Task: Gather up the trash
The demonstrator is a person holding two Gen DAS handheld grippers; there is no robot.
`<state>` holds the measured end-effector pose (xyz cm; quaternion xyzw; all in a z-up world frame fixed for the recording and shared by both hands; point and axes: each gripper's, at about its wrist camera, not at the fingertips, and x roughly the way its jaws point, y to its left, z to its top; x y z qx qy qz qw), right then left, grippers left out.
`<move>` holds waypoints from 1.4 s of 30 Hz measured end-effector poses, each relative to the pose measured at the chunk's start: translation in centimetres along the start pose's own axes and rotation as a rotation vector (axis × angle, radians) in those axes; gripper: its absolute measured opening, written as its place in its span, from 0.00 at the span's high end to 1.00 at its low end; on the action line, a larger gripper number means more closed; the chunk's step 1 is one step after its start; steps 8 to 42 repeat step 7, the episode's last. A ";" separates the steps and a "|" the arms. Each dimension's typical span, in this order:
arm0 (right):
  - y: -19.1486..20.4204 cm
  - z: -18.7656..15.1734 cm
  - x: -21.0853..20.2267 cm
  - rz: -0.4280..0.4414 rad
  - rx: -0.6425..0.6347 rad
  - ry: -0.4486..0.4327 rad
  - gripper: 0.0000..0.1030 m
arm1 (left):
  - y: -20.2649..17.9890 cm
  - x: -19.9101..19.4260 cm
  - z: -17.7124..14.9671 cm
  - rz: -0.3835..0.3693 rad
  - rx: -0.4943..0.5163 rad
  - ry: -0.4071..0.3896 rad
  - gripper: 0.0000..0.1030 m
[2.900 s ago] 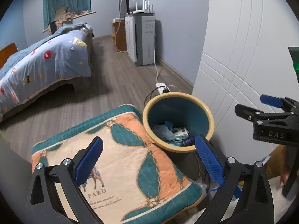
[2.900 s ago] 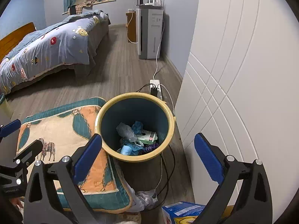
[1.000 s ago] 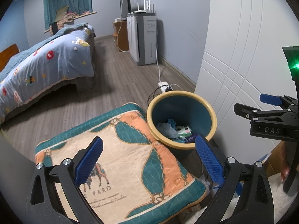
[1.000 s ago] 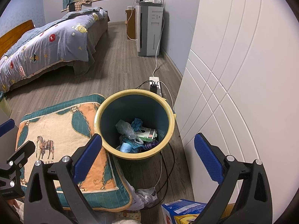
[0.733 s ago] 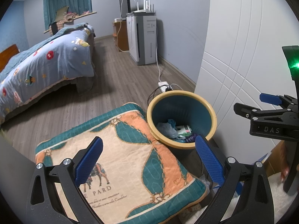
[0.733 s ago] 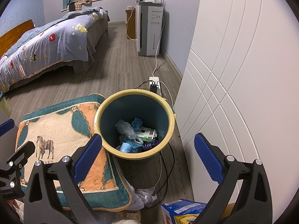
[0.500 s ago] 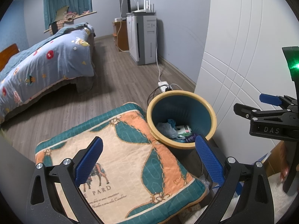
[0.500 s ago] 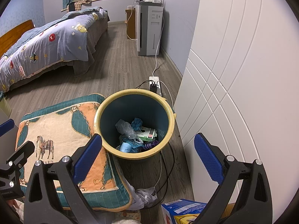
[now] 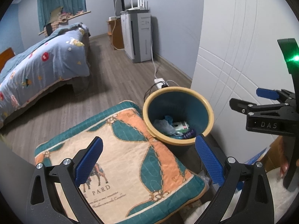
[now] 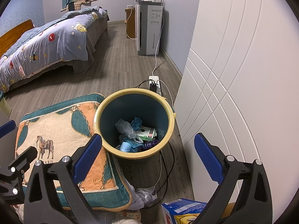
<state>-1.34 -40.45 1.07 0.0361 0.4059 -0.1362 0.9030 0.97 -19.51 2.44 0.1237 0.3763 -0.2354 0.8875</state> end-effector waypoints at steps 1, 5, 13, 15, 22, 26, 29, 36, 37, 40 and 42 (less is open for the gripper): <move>0.0 0.0 0.0 0.000 0.000 0.001 0.06 | -0.1 0.0 0.1 0.003 0.003 0.001 0.05; 0.1 -0.4 0.3 -0.010 0.005 0.008 0.06 | 0.6 -0.2 0.1 0.011 -0.015 0.006 0.05; 0.2 -0.5 0.4 -0.019 0.013 0.016 0.06 | 1.1 -0.3 0.2 0.014 -0.030 0.004 0.05; 0.2 -0.5 0.4 -0.019 0.013 0.016 0.06 | 1.1 -0.3 0.2 0.014 -0.030 0.004 0.05; 0.2 -0.5 0.4 -0.019 0.013 0.016 0.06 | 1.1 -0.3 0.2 0.014 -0.030 0.004 0.05; 0.2 -0.5 0.4 -0.019 0.013 0.016 0.06 | 1.1 -0.3 0.2 0.014 -0.030 0.004 0.05; 0.2 -0.5 0.4 -0.019 0.013 0.016 0.06 | 1.1 -0.3 0.2 0.014 -0.030 0.004 0.05; 0.2 -0.5 0.4 -0.019 0.013 0.016 0.06 | 1.1 -0.3 0.2 0.014 -0.030 0.004 0.05; 0.2 -0.5 0.4 -0.019 0.013 0.016 0.06 | 1.1 -0.3 0.2 0.014 -0.030 0.004 0.05; 0.2 -0.5 0.4 -0.019 0.013 0.016 0.06 | 1.1 -0.3 0.2 0.014 -0.030 0.004 0.05; 0.2 -0.5 0.4 -0.019 0.013 0.016 0.06 | 1.1 -0.3 0.2 0.014 -0.030 0.004 0.05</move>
